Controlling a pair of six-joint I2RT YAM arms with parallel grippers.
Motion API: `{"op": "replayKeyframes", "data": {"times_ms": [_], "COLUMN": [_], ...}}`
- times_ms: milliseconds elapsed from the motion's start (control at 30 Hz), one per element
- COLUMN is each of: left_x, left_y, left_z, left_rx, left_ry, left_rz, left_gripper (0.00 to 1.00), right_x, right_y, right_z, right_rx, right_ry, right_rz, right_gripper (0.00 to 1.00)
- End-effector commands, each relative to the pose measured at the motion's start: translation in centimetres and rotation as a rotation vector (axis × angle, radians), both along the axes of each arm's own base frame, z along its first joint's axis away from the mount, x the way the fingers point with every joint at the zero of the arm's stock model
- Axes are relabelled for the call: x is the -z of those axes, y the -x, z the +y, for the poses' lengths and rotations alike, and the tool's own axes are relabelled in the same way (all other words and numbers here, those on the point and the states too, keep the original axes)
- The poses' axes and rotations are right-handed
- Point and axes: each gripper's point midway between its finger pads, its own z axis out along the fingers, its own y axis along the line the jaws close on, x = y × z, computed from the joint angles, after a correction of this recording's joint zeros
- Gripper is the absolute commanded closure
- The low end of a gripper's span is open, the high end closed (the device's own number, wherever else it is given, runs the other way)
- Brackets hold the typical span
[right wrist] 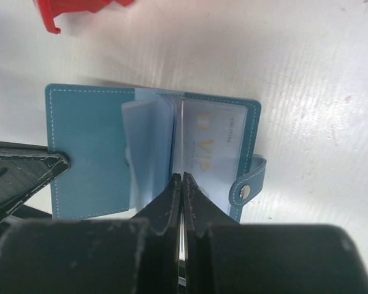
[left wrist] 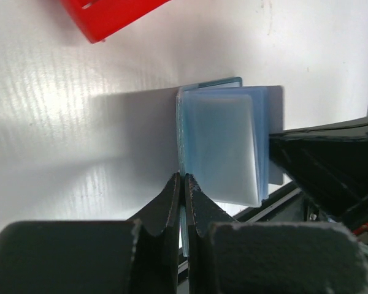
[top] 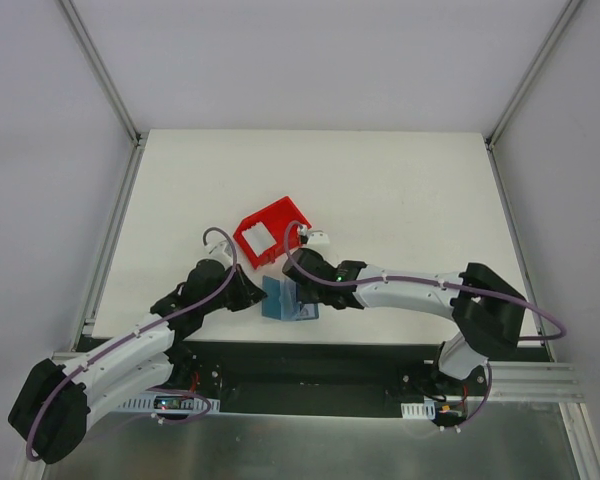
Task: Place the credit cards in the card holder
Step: Turn over the card slot in the card holder.
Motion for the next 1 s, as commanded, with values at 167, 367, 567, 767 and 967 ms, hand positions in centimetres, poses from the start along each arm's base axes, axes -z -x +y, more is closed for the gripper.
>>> {"op": "replayKeyframes", "data": {"times_ms": [167,367,567,767,967], "left_x": [2.1,3.1,4.3,4.9,5.4], "left_y": [0.6,1.0,1.3,1.6,1.7], "left_z": [1.2,1.5,2.4,2.7,2.9], "left_rx": [-0.030,-0.037,-0.073,-0.080,-0.084], "left_ry": [-0.059,-0.079,-0.114,-0.127,-0.142], "left_rz": [0.038,0.066,0.106,0.115,0.131], "left_gripper": [1.00,1.00,1.00,1.00,1.00], "right_x": [-3.2,-3.9,-4.3,-6.1,-5.8], "right_y": [-1.3,-1.4,-1.4,-2.1,-1.5], "right_z": [-2.3,-2.5,-2.2,-3.8,-2.9], "right_rx": [0.048,0.053,0.040,0.084,0.057], "right_ry": [0.030,0.048,0.042,0.074,0.032], "right_rz": [-0.106,-0.111,-0.112,-0.168,-0.139], "right_gripper": [1.00,1.00,1.00,0.99,1.00]}}
